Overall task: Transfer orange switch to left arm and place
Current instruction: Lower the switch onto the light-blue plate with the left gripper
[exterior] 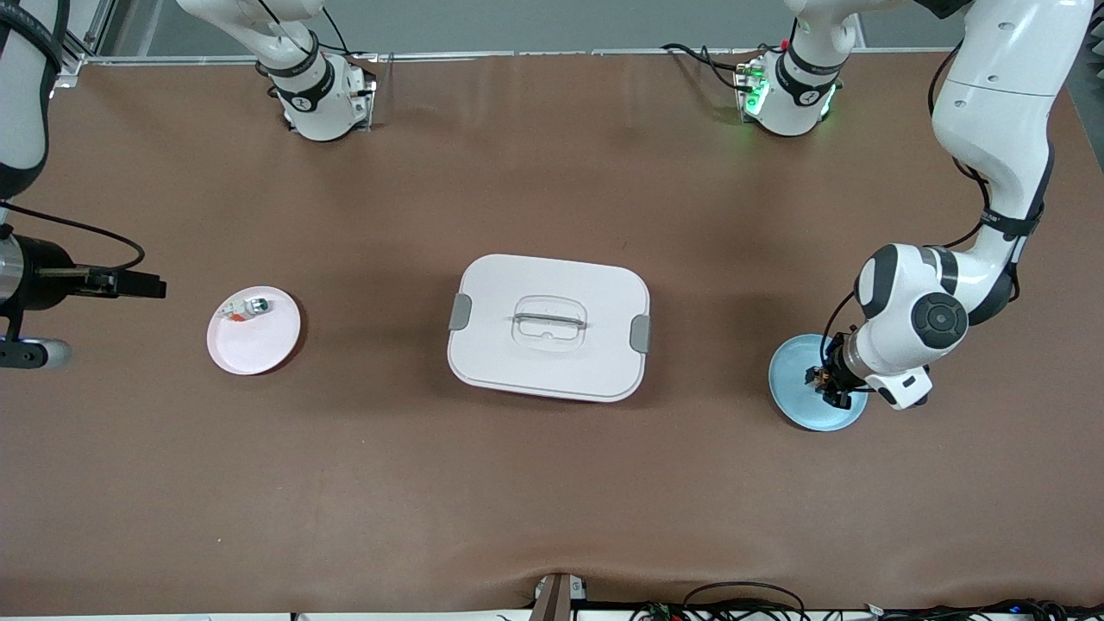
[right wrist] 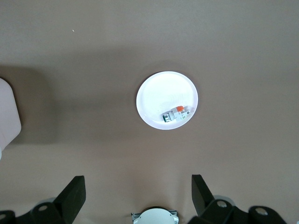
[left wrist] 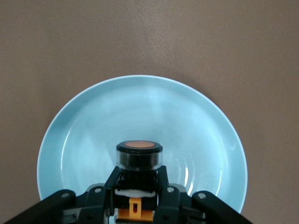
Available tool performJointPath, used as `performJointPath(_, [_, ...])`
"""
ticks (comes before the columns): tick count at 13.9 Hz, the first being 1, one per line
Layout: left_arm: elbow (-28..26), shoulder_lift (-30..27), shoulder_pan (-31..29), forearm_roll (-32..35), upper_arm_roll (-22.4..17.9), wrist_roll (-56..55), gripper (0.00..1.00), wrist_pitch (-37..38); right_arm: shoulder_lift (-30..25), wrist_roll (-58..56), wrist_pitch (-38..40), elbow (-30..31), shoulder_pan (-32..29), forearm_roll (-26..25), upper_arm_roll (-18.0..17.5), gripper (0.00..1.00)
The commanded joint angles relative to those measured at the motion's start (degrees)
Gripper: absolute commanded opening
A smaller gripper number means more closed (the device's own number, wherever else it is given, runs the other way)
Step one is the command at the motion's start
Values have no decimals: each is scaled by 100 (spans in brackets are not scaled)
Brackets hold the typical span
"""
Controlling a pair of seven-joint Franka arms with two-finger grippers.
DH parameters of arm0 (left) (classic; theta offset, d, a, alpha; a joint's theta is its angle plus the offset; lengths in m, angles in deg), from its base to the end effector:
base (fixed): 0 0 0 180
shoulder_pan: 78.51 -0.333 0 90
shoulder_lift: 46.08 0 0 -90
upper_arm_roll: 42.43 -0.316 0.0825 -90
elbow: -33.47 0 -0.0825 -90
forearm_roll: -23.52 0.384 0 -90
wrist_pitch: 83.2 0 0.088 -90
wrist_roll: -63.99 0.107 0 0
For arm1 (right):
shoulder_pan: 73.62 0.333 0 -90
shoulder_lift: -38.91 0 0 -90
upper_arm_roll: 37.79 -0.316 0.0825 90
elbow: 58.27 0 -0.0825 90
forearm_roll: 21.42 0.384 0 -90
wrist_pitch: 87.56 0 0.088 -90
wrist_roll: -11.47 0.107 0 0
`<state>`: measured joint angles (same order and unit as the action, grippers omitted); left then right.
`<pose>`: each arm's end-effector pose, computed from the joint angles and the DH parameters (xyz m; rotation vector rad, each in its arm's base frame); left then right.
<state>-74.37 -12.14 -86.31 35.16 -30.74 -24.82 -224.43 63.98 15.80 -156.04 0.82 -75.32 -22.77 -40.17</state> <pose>0.6347 -0.0372 0.1976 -2.4419 -1.9709 -0.0257 0.6380 -0.0024 0.5788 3.0938 -0.1096 -0.4250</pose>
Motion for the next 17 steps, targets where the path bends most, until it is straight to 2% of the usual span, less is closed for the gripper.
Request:
performJointPath(1, [70,78,-29,163,17,-128,0,-37,-291,42,45,383,-67,-111,-96,100])
performJointPath(5, [87,95,-29,163,17,-119,0,-37,-476,42,-112,455,-68,-111,-96,100])
performJointPath(6, [87,95,-29,163,17,-102,10,-37,-494,42,-183,464,-50,-111,-105,100])
performJointPath(7, [87,78,-29,163,17,-58,44,-37,-503,42,-305,472,-50,-111,-105,100])
performJointPath(8, [87,69,-29,163,17,-32,74,-37,-538,33,-411,481,-59,-85,-114,100])
performJointPath(9, [87,60,-38,163,17,-40,100,-37,-538,24,-412,481,-76,-33,-105,100])
performJointPath(12, [96,-106,-90,163,26,-58,100,-11,-529,33,-377,420,-68,-50,-105,100])
performJointPath(15, [87,-527,-187,172,52,143,100,269,-538,24,-307,420,-50,-15,-140,100])
performJointPath(17, [87,-782,-187,94,70,1088,100,673,-538,7,-306,411,-50,-6,-149,100])
